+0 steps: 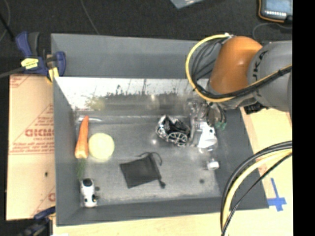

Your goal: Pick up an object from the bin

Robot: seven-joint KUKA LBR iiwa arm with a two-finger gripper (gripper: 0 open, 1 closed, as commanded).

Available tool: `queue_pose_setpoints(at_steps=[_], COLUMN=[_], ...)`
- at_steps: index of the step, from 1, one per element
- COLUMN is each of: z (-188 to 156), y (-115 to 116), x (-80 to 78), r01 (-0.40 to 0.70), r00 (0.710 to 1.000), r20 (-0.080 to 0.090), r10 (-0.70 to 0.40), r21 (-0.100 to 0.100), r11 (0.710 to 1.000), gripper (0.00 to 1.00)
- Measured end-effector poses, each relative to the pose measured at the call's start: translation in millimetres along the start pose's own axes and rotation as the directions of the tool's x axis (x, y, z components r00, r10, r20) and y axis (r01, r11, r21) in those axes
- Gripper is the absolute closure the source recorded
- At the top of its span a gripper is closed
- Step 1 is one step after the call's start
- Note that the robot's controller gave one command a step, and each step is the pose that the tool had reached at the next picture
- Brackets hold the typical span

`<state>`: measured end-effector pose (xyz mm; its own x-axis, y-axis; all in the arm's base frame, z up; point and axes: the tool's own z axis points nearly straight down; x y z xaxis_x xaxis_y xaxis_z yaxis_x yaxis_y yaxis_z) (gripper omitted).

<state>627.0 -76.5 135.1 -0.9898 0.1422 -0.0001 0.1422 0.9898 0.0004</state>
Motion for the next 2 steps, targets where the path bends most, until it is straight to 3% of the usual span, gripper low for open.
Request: queue_pose_setpoints(at_steps=[1,2], z=[2,61], y=[12,19], x=[-3.3,-10.7], r01=[0.017,0.073], r00=[1.0,0.997], r20=[0.014,0.008], r10=[-0.017,-0.073], r21=[0.002,0.002], r11=[1.0,0.997], gripper=[0.0,0.0])
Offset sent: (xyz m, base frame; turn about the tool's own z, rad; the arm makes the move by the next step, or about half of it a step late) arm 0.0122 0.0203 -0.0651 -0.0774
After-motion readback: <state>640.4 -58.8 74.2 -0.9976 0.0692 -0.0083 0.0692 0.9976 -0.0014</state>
